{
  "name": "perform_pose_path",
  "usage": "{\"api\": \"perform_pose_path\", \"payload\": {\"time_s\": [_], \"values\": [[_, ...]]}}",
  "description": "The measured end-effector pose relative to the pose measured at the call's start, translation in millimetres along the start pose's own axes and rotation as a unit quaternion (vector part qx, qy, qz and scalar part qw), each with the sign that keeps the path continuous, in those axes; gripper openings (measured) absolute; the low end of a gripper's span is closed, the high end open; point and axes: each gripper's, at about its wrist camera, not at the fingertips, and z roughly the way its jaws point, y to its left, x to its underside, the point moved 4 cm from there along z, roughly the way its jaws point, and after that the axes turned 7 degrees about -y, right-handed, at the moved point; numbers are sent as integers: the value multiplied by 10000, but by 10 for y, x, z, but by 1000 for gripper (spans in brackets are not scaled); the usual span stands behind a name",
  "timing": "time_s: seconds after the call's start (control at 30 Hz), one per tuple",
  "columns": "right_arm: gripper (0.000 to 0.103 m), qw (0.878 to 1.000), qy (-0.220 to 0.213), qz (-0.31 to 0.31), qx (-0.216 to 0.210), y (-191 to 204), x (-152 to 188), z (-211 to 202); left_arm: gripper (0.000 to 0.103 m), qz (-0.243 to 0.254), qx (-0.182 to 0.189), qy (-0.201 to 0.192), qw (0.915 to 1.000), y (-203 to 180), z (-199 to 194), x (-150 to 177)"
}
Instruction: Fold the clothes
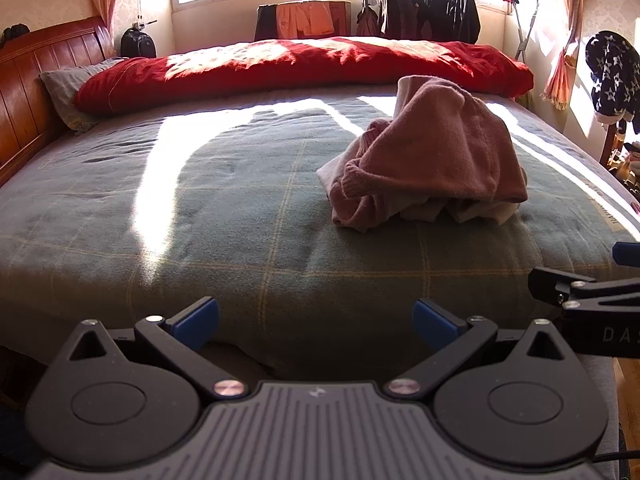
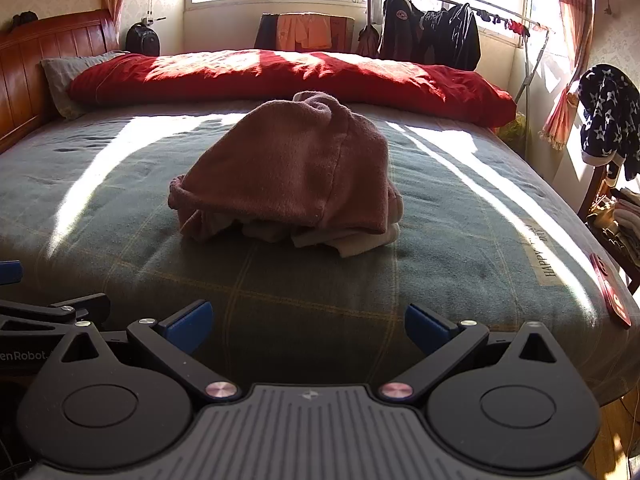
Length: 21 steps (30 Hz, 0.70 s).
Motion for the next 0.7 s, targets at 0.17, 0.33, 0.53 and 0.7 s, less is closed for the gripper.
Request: {"api": "perform_pose_path", "payload": {"time_s": [0.17,0.33,0.53,0.7], "values": [[103,10000,4,-1,14,-3,2,18,103,-57,46,14,10000,-16,5,-3],[103,10000,9,5,21,-1,-12,19,103,-61,114,-7,9999,-1,-6,-2],[103,10000,-7,36,-7,-17,7,4,103,-78,135,4,9999,-12,-11,-9],[103,10000,-14,54,-8,-20,10,-4,103,-81,143,4,9999,-10,-8,-10]]}}
